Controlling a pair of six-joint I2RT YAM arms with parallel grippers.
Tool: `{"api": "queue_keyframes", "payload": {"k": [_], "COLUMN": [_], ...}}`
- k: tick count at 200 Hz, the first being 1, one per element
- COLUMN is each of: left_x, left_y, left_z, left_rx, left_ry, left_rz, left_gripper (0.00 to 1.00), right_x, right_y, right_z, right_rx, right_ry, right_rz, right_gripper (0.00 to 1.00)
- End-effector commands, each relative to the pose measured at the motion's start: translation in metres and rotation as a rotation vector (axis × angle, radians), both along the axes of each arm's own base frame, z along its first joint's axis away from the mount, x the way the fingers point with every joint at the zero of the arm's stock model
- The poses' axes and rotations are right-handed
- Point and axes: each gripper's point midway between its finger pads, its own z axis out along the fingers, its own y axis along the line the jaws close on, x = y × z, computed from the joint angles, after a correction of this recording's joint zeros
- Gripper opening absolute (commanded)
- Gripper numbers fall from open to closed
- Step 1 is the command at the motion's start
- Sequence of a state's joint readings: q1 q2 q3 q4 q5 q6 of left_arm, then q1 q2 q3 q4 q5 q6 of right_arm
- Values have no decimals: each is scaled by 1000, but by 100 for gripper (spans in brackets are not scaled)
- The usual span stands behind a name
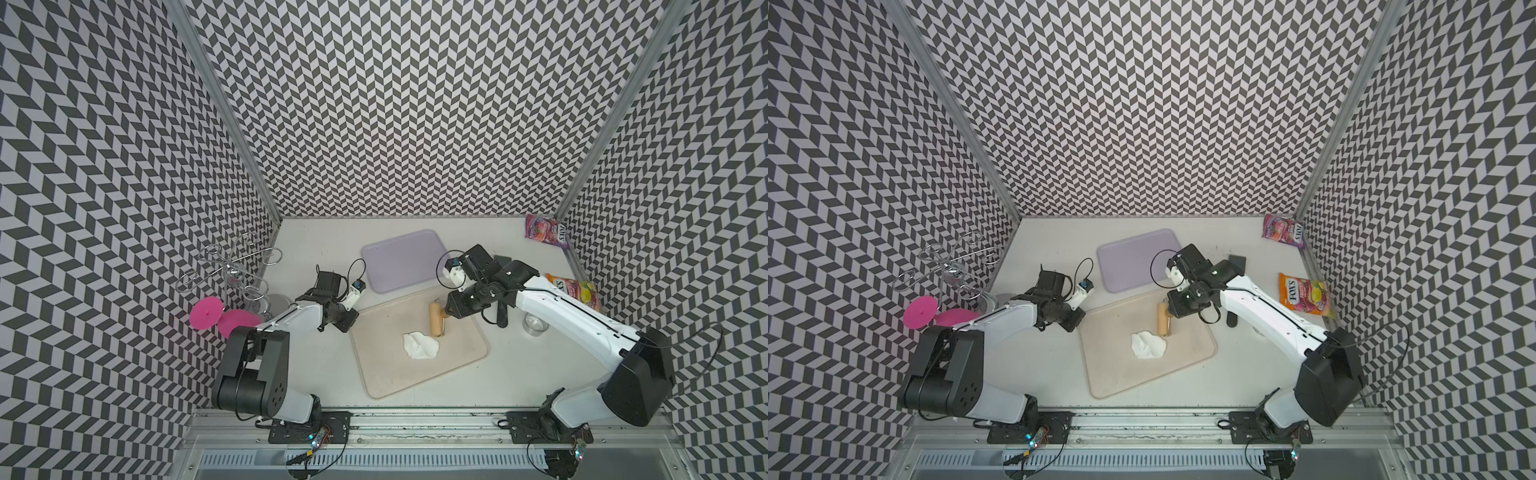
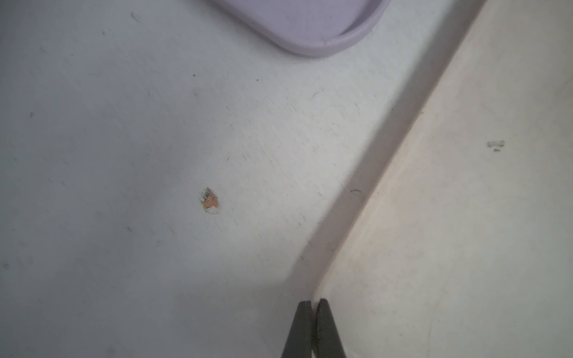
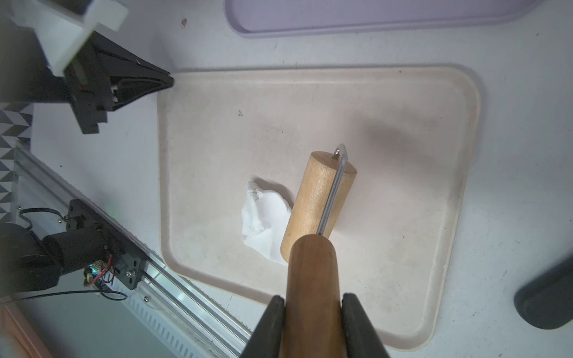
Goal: Roll out the dumpling wrappers from the dough
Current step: Flatten out the dough on the work surface.
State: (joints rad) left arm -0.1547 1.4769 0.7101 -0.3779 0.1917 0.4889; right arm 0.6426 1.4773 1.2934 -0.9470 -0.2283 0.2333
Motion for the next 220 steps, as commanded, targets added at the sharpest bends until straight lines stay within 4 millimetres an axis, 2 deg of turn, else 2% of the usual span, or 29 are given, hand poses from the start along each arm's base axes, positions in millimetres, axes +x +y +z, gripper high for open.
{"api": "queue_keyframes", "payload": {"k": [1, 48, 98, 197, 220], "left_x": [-12, -12, -11, -9, -10], "left_y": [-4, -6, -6, -5, -6], "left_z": [-5, -5, -5, -4, -4], "left_rx": [7, 1, 5, 7, 5], "left_ry": [44, 44, 44, 41, 43], "left_rz": [-31, -26, -18, -9, -10], "left_gripper": [0, 0, 0, 0, 0], "right_x": [-4, -22, -34, -33, -30], "right_y": [16, 33, 51, 59, 57], "right_z": [31, 23, 2, -29, -42], "right_rx": [111, 138, 123, 88, 35], "right_ry": [-22, 53, 114, 174, 177], "right_rz": [52, 103, 152, 153, 134], "right_gripper": [0, 0, 0, 0, 0]}}
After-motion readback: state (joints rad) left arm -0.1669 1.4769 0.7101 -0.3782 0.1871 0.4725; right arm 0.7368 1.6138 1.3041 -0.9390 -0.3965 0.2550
